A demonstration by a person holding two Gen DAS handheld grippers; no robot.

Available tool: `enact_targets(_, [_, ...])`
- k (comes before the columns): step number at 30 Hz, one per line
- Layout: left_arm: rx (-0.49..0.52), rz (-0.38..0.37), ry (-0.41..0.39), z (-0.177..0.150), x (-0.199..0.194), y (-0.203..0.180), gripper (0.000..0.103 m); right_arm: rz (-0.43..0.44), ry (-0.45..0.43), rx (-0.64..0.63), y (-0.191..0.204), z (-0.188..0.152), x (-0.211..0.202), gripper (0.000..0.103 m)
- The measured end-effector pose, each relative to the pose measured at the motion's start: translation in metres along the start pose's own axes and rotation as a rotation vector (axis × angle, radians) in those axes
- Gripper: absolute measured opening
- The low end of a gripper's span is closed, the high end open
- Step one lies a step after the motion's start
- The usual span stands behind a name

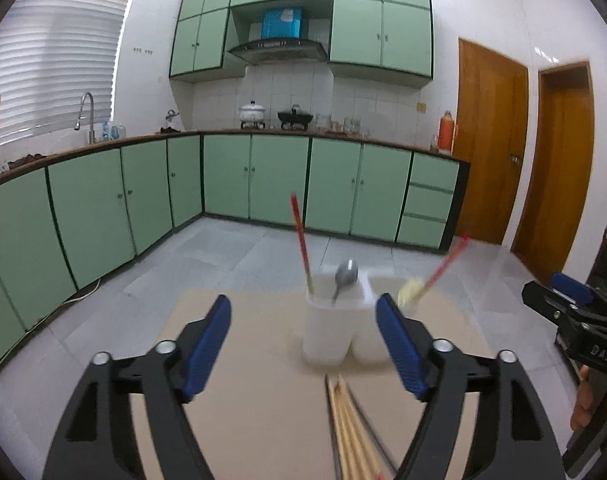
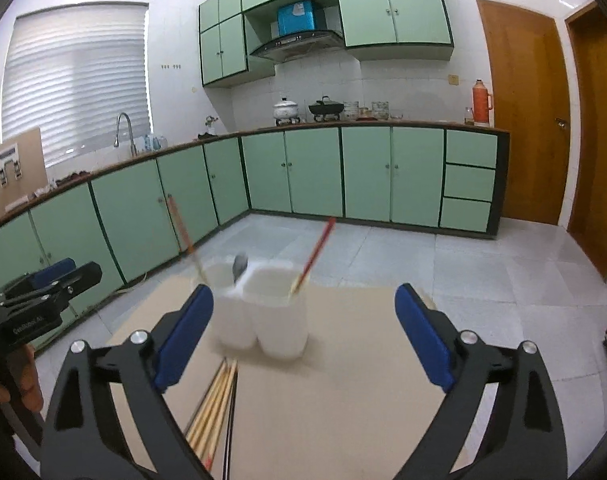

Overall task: Organize utensils
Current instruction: 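Release the chopsticks and return both tools over the remaining chopsticks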

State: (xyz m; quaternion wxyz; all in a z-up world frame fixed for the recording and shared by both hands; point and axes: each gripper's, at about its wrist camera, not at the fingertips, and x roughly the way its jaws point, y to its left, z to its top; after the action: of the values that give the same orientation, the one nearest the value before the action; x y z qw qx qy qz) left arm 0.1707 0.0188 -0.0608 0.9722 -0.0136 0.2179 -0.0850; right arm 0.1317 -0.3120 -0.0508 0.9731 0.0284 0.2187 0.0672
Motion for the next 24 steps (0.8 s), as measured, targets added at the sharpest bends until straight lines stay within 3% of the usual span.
enact_targets(4, [0.006, -0.012, 0.085, -0.038, -0.01, 0.0, 0.09, -0.012, 0.051, -0.004, 0.01, -0.038, -0.013, 0.095])
enact_targets(12, [0.026, 0.011, 0.237, -0.106, -0.016, 0.008, 0.091, 0.009, 0.215, 0.015, 0.027, -0.112, -0.021, 0.095])
enact_targets(17, [0.039, 0.02, 0.282, -0.132, -0.015, 0.009, 0.091, 0.011, 0.264, -0.016, 0.042, -0.149, -0.021, 0.094])
enact_targets(20, [0.069, 0.035, 0.296, -0.145, -0.017, 0.01, 0.091, 0.037, 0.284, -0.027, 0.048, -0.163, -0.021, 0.077])
enact_targets(24, [0.053, 0.049, 0.276, -0.158, -0.025, 0.009, 0.09, 0.063, 0.296, -0.012, 0.058, -0.179, -0.025, 0.064])
